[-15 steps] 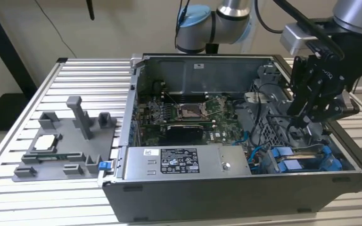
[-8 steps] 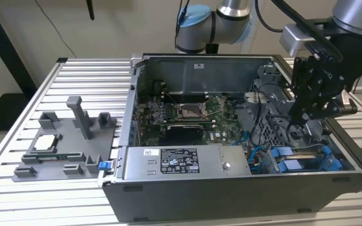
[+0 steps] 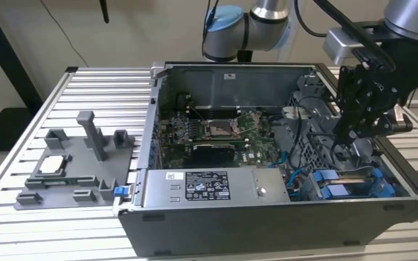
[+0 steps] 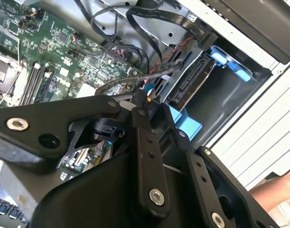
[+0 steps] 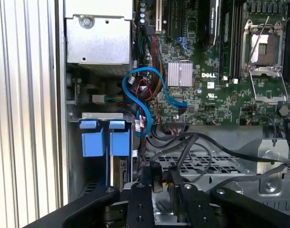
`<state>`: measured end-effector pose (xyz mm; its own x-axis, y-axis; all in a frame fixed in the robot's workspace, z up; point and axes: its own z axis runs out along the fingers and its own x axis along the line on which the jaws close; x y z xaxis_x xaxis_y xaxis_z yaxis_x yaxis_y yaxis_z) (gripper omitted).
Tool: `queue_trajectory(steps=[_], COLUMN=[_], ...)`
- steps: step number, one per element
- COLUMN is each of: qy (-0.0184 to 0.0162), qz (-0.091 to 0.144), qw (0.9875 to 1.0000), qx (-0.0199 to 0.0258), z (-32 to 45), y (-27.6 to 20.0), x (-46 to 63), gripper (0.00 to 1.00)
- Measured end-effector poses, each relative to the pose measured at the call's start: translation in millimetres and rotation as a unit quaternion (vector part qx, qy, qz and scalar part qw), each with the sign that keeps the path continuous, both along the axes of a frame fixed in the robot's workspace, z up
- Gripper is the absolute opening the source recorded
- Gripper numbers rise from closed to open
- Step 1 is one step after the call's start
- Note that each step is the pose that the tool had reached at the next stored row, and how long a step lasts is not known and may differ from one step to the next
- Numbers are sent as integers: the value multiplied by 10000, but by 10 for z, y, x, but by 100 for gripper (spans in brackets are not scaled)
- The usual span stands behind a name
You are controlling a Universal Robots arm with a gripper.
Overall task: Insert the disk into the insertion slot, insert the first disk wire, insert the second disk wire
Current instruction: 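Insert the disk into the insertion slot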
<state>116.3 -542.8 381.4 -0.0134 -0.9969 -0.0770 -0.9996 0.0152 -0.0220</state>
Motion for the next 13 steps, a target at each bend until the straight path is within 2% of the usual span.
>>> queue_trajectory(steps=[5, 13], qy=[2, 3], qz=[0, 0], qw=[10000, 10000], qx=[0, 4], z=[8, 8], y=[-18, -21], x=[-1, -36], gripper=[0, 0])
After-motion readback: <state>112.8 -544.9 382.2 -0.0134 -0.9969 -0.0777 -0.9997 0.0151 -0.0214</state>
